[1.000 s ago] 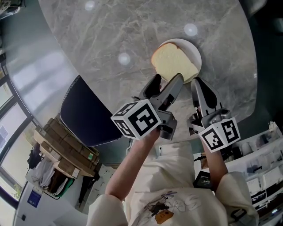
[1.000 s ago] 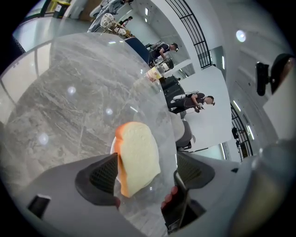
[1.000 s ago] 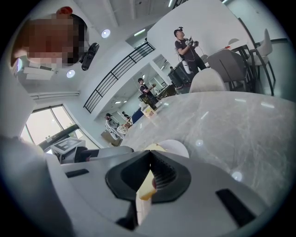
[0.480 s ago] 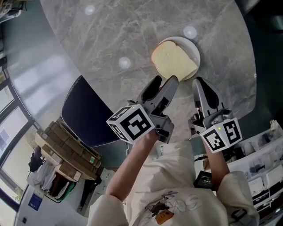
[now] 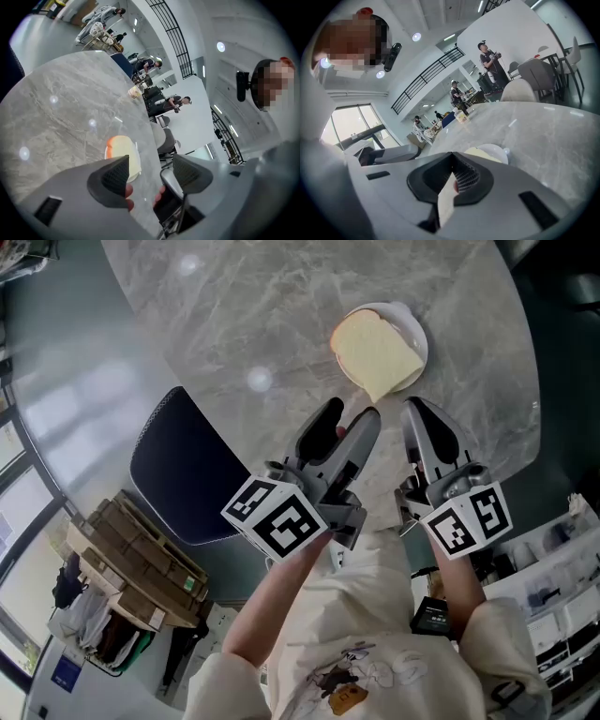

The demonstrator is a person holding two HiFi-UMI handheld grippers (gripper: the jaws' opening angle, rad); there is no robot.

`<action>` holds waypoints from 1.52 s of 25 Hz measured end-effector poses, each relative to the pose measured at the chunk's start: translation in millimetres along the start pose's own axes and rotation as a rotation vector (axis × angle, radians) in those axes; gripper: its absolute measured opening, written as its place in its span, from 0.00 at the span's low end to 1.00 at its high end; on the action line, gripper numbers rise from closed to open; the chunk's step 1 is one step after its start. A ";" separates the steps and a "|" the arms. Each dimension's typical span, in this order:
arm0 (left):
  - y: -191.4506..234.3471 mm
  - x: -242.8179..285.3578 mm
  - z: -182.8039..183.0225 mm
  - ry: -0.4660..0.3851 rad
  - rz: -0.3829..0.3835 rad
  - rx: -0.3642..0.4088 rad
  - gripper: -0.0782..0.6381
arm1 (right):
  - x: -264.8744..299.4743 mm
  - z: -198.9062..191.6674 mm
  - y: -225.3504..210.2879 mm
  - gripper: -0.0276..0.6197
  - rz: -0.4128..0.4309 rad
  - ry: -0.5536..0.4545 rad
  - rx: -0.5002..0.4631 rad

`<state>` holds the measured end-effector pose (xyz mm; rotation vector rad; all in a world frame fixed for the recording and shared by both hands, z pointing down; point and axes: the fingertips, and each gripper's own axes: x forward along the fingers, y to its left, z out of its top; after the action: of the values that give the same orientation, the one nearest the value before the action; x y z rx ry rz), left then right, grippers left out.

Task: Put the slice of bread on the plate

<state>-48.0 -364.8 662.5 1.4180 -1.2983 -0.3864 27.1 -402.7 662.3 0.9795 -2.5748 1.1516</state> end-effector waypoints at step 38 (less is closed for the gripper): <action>-81.0 -288.8 -24.4 -0.065 -0.122 0.178 0.12 | -138.3 13.4 239.5 0.05 0.056 -0.057 -0.311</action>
<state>-88.1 -127.5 481.7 1.6515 -1.3281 -0.4099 -13.3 -225.3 453.6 0.8848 -2.7305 0.7104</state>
